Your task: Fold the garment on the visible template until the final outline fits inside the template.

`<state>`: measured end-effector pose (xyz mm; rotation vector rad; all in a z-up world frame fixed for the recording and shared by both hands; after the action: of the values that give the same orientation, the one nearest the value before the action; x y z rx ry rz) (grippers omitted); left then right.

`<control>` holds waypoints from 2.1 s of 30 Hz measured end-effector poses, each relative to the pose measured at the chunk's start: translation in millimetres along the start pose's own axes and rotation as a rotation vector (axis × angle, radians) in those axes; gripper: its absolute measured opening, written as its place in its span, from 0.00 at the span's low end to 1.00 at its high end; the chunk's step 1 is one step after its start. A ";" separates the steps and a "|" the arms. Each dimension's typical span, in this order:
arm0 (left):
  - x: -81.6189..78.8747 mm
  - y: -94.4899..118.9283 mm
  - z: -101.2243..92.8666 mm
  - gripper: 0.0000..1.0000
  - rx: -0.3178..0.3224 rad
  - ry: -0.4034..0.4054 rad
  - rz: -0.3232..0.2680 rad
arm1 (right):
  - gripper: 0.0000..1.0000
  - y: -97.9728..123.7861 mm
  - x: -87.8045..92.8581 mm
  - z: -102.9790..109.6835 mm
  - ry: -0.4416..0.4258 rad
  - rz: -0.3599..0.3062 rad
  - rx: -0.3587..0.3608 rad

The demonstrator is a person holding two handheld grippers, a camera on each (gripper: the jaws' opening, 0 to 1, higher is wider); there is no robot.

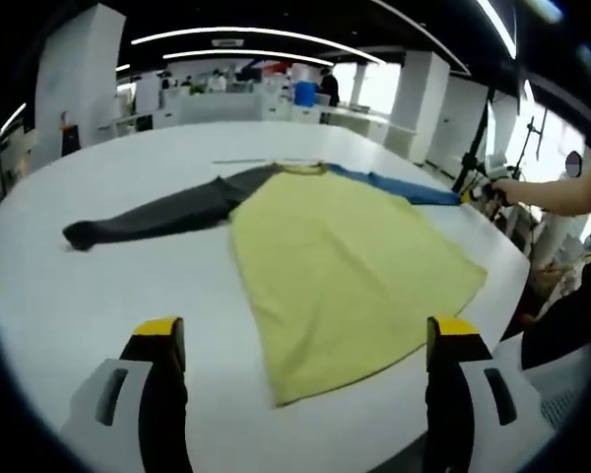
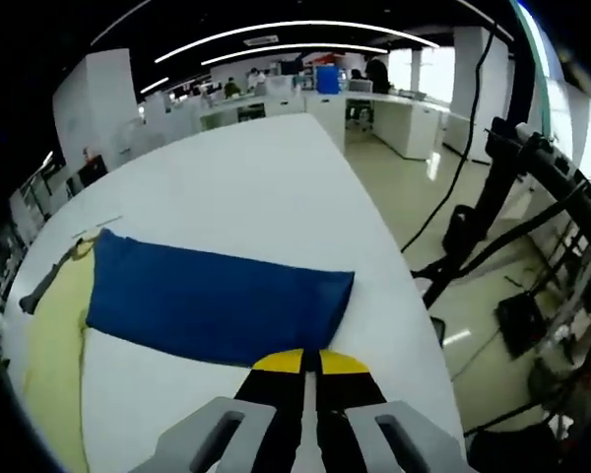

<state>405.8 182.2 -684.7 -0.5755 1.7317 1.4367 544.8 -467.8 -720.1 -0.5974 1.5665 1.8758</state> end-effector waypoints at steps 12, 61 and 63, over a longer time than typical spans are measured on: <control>1.0 5.5 3.2 0.99 -0.015 0.006 -0.007 | 0.00 26.8 -7.4 63.7 0.032 -0.097 -0.075; -10.3 16.7 1.3 0.99 -0.020 -0.022 -0.064 | 0.00 12.1 -70.0 206.5 0.247 -0.169 -0.331; -10.0 16.4 1.7 0.99 -0.023 -0.027 -0.064 | 0.00 9.9 -70.7 210.8 0.258 -0.165 -0.335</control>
<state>399.5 186.6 -667.0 -0.6157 1.6631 1.4155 597.3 -274.4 -623.4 -1.1201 1.3115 2.0082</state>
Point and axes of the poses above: the point that each gripper's makers call its tool centre point, and the gripper's own axes: y roughly backward along the fingers, z roughly to its left, x roughly out of its underside, the point moved 5 cm from there along y, roughly backward along the fingers, and after that the axes turned 11 degrees about -x, right-handed, at the moved point
